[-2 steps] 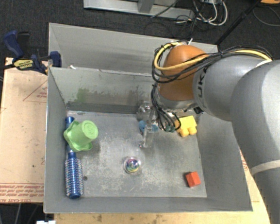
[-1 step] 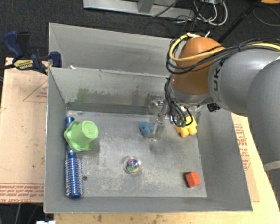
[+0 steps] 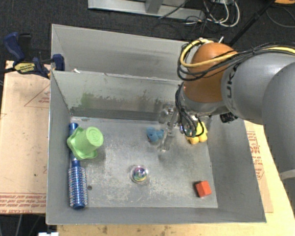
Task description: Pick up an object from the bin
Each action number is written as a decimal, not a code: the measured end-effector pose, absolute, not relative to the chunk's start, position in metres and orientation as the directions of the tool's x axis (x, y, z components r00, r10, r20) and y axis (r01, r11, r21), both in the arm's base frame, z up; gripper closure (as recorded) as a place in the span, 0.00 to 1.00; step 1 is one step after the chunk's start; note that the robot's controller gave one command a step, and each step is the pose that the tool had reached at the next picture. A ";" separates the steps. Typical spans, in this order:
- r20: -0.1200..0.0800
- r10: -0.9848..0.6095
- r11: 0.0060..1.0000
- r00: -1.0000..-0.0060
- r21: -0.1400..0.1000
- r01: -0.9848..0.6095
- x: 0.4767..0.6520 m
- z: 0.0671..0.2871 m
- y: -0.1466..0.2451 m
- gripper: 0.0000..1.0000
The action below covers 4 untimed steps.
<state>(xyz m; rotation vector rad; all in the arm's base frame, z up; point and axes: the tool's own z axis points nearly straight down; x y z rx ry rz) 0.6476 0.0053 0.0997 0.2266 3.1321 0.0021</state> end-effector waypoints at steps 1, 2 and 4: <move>0.000 0.218 0.976 -0.976 0.002 0.218 0.650 0.069 0.010 0.00; -0.001 0.216 0.976 -0.976 0.002 0.216 0.650 0.069 0.011 0.00; -0.008 0.213 0.977 -0.977 0.003 0.213 0.653 0.115 0.011 1.00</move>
Offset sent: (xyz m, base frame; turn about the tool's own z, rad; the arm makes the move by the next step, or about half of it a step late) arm 0.0022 0.0041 -0.0297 0.0769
